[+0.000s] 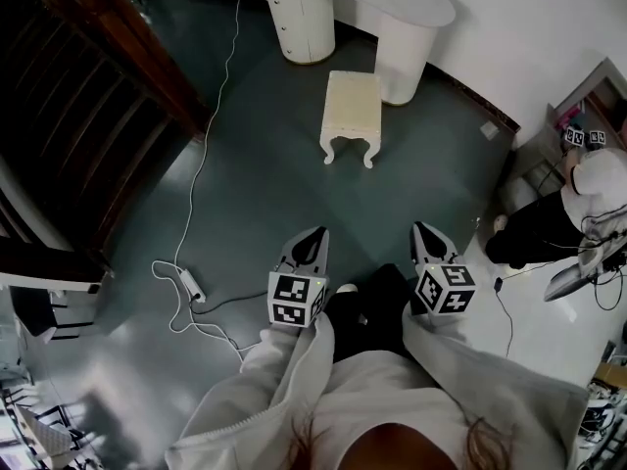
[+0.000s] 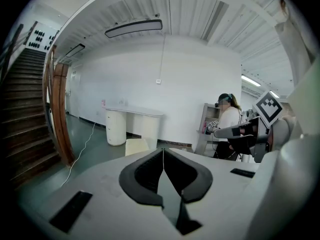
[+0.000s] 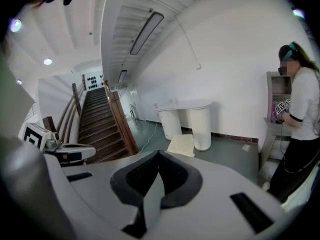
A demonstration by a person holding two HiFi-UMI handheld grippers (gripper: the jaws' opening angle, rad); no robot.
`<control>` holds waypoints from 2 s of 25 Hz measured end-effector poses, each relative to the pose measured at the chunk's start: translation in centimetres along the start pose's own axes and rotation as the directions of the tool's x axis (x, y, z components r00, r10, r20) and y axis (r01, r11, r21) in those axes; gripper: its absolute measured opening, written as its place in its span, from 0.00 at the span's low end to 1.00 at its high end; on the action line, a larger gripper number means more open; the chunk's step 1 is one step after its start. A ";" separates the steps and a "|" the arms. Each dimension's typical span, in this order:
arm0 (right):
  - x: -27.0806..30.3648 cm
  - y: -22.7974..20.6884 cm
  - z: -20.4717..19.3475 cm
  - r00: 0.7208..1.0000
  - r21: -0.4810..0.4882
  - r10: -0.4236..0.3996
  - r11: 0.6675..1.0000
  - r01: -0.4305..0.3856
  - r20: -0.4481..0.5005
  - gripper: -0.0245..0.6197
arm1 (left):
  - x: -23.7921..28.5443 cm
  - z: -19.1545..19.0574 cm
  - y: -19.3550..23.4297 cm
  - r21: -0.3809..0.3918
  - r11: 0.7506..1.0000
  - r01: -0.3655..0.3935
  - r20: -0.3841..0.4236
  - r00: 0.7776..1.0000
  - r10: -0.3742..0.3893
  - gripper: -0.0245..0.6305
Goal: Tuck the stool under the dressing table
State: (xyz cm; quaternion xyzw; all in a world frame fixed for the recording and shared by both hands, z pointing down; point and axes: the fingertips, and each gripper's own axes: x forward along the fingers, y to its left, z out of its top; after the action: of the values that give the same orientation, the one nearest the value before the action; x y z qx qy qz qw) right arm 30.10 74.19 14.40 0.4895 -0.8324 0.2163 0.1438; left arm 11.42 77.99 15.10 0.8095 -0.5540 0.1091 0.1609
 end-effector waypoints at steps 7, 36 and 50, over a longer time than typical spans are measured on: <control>0.4 0.1 -0.8 1.000 0.013 -0.014 1.000 0.015 -0.019 0.12 | 0.3 -0.9 0.8 -0.021 1.000 0.006 -0.018 1.000 -0.006 0.06; 18.6 -7.0 9.9 0.989 0.029 0.131 0.991 -0.130 -0.072 0.12 | 15.4 6.2 8.3 -0.053 0.990 -0.127 -0.054 0.991 0.125 0.06; 22.5 -12.9 12.9 0.984 0.021 0.159 0.987 -0.158 -0.075 0.12 | 22.7 8.6 8.4 -0.043 0.988 -0.149 -0.055 0.988 0.147 0.06</control>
State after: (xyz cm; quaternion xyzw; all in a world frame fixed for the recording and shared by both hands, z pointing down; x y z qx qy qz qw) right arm 30.29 45.29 16.17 0.4139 -0.8610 0.2518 0.1544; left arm 11.77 52.32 16.43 0.7590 -0.6106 0.1287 0.1857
